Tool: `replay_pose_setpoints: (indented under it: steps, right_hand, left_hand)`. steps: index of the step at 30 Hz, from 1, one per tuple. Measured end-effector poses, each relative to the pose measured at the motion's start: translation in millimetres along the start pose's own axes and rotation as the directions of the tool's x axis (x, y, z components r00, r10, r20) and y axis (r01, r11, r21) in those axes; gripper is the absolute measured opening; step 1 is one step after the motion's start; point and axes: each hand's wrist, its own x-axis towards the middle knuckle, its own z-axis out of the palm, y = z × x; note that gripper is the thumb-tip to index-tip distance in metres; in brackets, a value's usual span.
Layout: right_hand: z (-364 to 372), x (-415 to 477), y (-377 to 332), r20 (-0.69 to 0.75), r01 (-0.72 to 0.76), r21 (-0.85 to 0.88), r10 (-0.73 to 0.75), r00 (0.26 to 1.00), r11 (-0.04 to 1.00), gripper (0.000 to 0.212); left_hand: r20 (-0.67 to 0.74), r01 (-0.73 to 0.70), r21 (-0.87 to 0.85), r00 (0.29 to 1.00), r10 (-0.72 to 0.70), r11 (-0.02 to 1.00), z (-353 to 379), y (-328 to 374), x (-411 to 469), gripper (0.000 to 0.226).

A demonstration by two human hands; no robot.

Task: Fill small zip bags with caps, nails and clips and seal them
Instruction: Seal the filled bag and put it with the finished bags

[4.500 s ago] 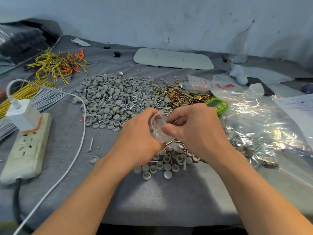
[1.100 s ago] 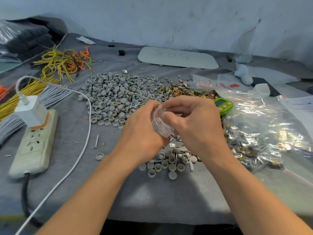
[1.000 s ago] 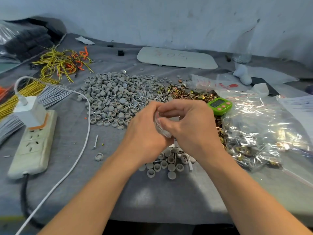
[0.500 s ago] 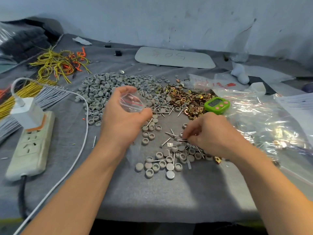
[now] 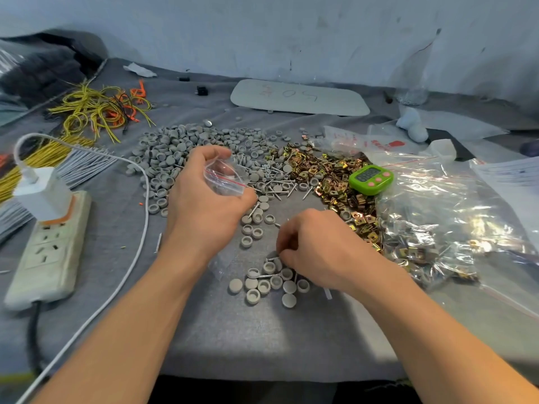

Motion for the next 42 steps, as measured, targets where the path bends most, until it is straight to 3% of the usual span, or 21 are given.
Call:
replay_pose_setpoints:
  steps: [7,10,12,14,17,19,21,25,28,30,32,34,36,39,42]
  right_hand:
    - [-4,-9,-4,-0.089,-0.016,-0.055,0.011,0.996,0.998,0.004]
    - [-1,-10,-4,-0.091,-0.014,-0.092,0.006,0.996,0.996,0.014]
    - [-1,-9,-2,-0.169,0.001,-0.023,-0.005,0.986,1.0,0.016]
    - [-5,-9,3,-0.313,0.029,0.153,0.021,0.95,0.988,0.014]
    - [-17,-13,5,-0.451,0.164,0.473,0.078,0.889,0.866,0.017]
    - [-22,-16,1,-0.488,0.252,0.592,0.091,0.868,0.765,0.018]
    - [-20,-14,-5,-0.486,0.274,0.632,0.094,0.869,0.725,0.018]
    - [-15,-9,-11,-0.451,0.261,0.617,0.061,0.89,0.742,0.019]
    - [-20,-9,-3,-0.505,0.292,0.651,0.113,0.856,0.7,0.022]
    - [-24,-8,6,-0.536,0.252,0.639,0.186,0.823,0.727,0.02]
    - [-25,-6,15,-0.507,0.146,0.571,0.208,0.837,0.808,0.023]
    - [-22,-3,23,-0.384,-0.015,0.376,0.17,0.908,0.926,0.029]
    - [-20,0,30,-0.256,-0.131,0.138,0.163,0.953,0.982,0.033]
    - [-21,1,36,-0.173,-0.126,0.066,0.136,0.975,0.99,0.035]
    - [-21,3,39,-0.135,-0.094,0.015,0.096,0.986,0.995,0.028]
  left_hand:
    - [0.02,-0.049,0.073,0.999,0.048,0.996,0,0,-1,0.058]
    - [0.046,-0.062,0.077,0.997,0.058,0.995,1,-1,-1,0.057]
    - [0.087,-0.082,0.103,0.994,0.074,0.991,1,-2,-2,0.058]
    - [0.158,-0.124,0.176,0.983,0.096,0.977,4,-1,-7,0.062]
    - [0.306,-0.188,0.276,0.947,0.099,0.943,17,3,-17,0.072]
    - [0.38,-0.209,0.283,0.921,0.09,0.936,24,7,-21,0.072]
    - [0.404,-0.197,0.251,0.911,0.082,0.948,25,9,-21,0.067]
    - [0.388,-0.154,0.137,0.917,0.09,0.978,21,9,-20,0.065]
    - [0.378,-0.154,0.09,0.919,0.11,0.984,22,7,-19,0.067]
    - [0.354,-0.175,0.071,0.925,0.139,0.982,19,3,-16,0.067]
    - [0.318,-0.174,0.046,0.936,0.15,0.984,15,0,-14,0.066]
    - [0.262,-0.146,-0.007,0.954,0.143,0.989,13,0,-12,0.063]
    - [0.182,-0.063,-0.142,0.979,0.089,0.988,11,1,-10,0.06]
    - [0.066,0.018,-0.282,0.998,0.001,0.959,4,0,-2,0.057]
    - [0.02,0.024,-0.306,1.0,-0.019,0.952,-3,-2,5,0.057]
